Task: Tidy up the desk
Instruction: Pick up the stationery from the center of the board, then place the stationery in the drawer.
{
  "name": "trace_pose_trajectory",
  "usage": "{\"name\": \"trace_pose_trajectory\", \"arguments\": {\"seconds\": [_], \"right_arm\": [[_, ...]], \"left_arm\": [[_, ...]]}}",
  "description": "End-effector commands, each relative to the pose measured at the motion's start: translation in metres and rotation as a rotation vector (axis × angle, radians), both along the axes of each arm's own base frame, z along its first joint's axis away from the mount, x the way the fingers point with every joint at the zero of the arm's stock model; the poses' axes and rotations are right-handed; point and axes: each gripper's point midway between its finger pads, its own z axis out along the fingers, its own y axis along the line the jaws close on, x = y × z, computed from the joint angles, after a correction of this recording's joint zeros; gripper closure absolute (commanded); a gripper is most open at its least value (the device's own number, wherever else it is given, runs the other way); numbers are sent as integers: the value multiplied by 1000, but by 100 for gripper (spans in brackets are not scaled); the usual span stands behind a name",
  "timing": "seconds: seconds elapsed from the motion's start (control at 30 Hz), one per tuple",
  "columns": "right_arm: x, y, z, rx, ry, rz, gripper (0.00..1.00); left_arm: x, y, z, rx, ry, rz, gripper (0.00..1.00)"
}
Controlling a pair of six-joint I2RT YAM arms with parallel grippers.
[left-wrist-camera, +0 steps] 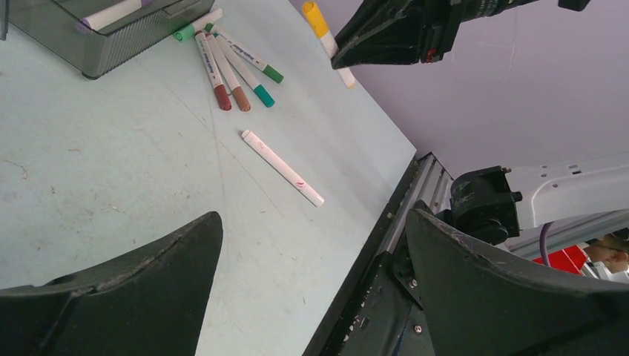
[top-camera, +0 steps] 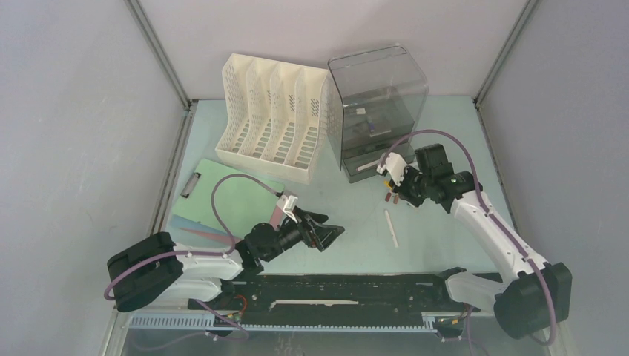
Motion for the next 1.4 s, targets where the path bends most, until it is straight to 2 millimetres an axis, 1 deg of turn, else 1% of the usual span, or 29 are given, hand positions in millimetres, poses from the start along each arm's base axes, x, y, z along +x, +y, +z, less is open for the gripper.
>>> {"name": "trace_pose_trajectory", "arguments": {"seconds": [0.0, 0.1, 0.23, 0.37, 0.47, 0.63, 0.77, 0.8, 0.83, 0.97, 1.1, 1.2, 1.37], "right_arm": [[29, 0, 40, -132, -273, 159, 100], [42, 5, 57, -174, -388, 226, 100], [53, 15, 71, -230, -500, 339, 100], [62, 24, 74, -309, -571, 452, 100], [74, 30, 78, -354, -625, 485, 100], [94, 42, 77, -427, -692, 536, 100], [112, 52, 71, -492, -732, 566, 100], [117, 54, 67, -507, -730, 574, 100], [121, 56, 67, -519, -735, 576, 100], [138, 61, 50, -557, -688, 565, 100], [155, 64, 36, -592, -677, 542, 100], [165, 66, 26, -607, -679, 531, 100], [175, 68, 13, -629, -676, 508, 100]], "left_arm": [[2, 4, 7, -33, -32, 13, 0], [1, 5, 7, -40, -33, 12, 0], [0, 9, 8, -45, -35, 17, 0], [0, 12, 8, -48, -36, 24, 0], [0, 13, 7, -46, -35, 26, 0], [-1, 14, 5, -44, -30, 28, 0], [0, 16, 2, -42, -23, 35, 0], [0, 17, 1, -41, -22, 36, 0], [0, 17, 1, -41, -21, 38, 0], [-1, 20, 0, -42, -19, 45, 0], [-1, 23, -1, -41, -22, 54, 0], [0, 26, -2, -42, -22, 63, 0], [-1, 29, -4, -40, -21, 69, 0]]}}
